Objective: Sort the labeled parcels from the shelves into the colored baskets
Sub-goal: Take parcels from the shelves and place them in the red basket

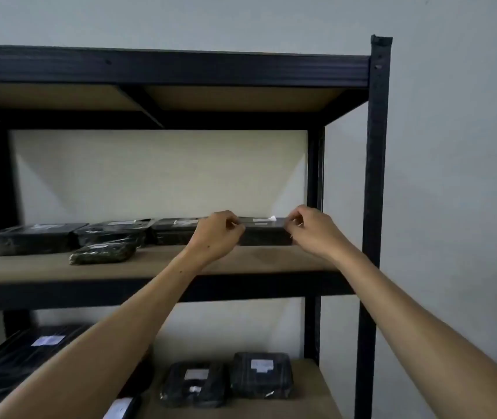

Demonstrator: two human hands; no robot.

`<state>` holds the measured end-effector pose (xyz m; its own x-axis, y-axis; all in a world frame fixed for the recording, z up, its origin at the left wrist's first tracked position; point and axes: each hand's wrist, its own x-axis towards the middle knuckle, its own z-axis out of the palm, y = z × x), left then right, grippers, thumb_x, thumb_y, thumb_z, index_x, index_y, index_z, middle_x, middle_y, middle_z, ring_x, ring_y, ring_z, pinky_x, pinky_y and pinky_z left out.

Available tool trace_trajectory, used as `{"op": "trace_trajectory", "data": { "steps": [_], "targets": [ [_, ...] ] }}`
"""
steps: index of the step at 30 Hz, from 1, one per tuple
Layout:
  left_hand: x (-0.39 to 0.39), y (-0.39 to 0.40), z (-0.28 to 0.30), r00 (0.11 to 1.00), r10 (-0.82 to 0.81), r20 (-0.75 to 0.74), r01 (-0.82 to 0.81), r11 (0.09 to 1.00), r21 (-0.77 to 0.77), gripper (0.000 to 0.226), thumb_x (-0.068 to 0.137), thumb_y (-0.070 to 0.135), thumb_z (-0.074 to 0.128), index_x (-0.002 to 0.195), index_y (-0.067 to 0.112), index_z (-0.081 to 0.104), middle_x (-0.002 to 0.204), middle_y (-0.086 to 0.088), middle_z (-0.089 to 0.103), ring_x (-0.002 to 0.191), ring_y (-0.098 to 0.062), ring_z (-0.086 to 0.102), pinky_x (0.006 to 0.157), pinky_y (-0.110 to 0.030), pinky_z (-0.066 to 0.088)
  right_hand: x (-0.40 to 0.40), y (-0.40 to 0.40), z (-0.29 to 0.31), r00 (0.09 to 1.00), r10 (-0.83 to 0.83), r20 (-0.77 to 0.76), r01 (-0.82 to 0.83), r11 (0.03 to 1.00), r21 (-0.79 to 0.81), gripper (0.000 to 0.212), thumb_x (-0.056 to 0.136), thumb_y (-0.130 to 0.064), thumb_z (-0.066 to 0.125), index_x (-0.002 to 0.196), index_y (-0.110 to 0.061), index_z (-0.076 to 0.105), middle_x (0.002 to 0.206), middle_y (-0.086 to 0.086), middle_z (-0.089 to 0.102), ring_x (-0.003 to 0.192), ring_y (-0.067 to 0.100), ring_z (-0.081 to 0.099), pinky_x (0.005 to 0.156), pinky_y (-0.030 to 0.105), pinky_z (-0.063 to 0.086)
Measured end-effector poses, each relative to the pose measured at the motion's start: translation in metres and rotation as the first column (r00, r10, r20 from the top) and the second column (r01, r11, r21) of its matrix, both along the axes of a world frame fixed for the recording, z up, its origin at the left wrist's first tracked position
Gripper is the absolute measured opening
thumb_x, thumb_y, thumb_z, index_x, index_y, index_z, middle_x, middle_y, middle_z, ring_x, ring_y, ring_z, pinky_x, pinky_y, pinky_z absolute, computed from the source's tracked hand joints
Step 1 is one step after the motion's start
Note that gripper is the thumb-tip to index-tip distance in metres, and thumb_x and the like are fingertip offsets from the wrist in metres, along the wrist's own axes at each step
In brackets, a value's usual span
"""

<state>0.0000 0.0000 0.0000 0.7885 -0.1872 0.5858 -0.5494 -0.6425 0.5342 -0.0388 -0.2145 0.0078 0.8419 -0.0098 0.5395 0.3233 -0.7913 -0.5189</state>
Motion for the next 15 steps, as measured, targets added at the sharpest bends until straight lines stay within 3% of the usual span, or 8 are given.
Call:
{"op": "trace_trajectory", "data": {
  "steps": [3,5,7,10,12,15],
  "targets": [
    [0.032,-0.014,0.003,0.995,0.085,-0.042,-0.081,0.994,0.078,0.029,0.097,0.030,0.054,0.118,0.017,0.069,0.108,-0.001,0.073,0.106,-0.019,0.064,0.091,-0.030,0.049,0.032,-0.013,0.007,0.989,-0.051,-0.137,0.054,0.998,0.019,0.030,0.102,-0.036,0.050,0.113,-0.011,0.061,0.108,0.005,0.066,0.093,0.018,0.060,0.075,0.032,0.045],
    [0.049,-0.022,0.006,0.983,0.151,-0.101,-0.141,0.984,0.105,0.033,0.097,0.034,0.051,0.119,0.016,0.068,0.110,-0.004,0.073,0.108,-0.024,0.064,0.093,-0.033,0.049,0.056,-0.018,0.010,0.972,-0.079,-0.223,0.087,0.996,0.023,0.036,0.101,-0.040,0.048,0.094,-0.007,0.060,0.091,0.008,0.063,0.079,0.022,0.057,0.067,0.032,0.041],
    [0.063,-0.027,0.011,0.970,0.190,-0.153,-0.180,0.981,0.074,0.035,0.098,0.034,0.049,0.110,0.010,0.071,0.097,-0.011,0.075,0.094,-0.029,0.070,0.085,-0.034,0.055,0.075,-0.021,0.013,0.961,-0.114,-0.253,0.126,0.992,0.031,0.042,0.101,-0.044,0.046,0.077,-0.011,0.049,0.077,0.005,0.055,0.069,0.020,0.055,0.058,0.030,0.037],
    [0.082,-0.029,0.012,0.945,0.234,-0.230,-0.238,0.971,0.010,0.044,0.099,0.035,0.051,0.085,-0.004,0.067,0.082,-0.017,0.074,0.072,-0.034,0.074,0.069,-0.034,0.060,0.091,-0.024,0.016,0.954,-0.140,-0.266,0.158,0.986,0.047,0.040,0.103,-0.041,0.044,0.081,-0.009,0.049,0.080,0.006,0.056,0.072,0.023,0.062,0.057,0.028,0.042],
    [0.092,-0.028,0.009,0.931,0.240,-0.275,-0.251,0.968,-0.003,0.043,0.097,0.033,0.054,0.087,-0.007,0.067,0.081,-0.019,0.074,0.064,-0.034,0.074,0.064,-0.038,0.063,0.098,-0.024,0.016,0.947,-0.148,-0.286,0.172,0.983,0.060,0.032,0.103,-0.033,0.046,0.086,-0.007,0.050,0.086,0.008,0.059,0.067,0.022,0.064,0.058,0.029,0.048],
    [0.101,-0.024,0.006,0.918,0.222,-0.327,-0.252,0.966,-0.050,0.033,0.093,0.024,0.060,0.090,-0.008,0.068,0.075,-0.020,0.073,0.054,-0.029,0.069,0.050,-0.031,0.059,0.110,-0.027,0.011,0.940,-0.131,-0.315,0.178,0.976,0.124,0.016,0.098,-0.018,0.054,0.088,-0.005,0.054,0.100,0.017,0.067,0.075,0.030,0.075,0.072,0.039,0.064]
  ]
}}
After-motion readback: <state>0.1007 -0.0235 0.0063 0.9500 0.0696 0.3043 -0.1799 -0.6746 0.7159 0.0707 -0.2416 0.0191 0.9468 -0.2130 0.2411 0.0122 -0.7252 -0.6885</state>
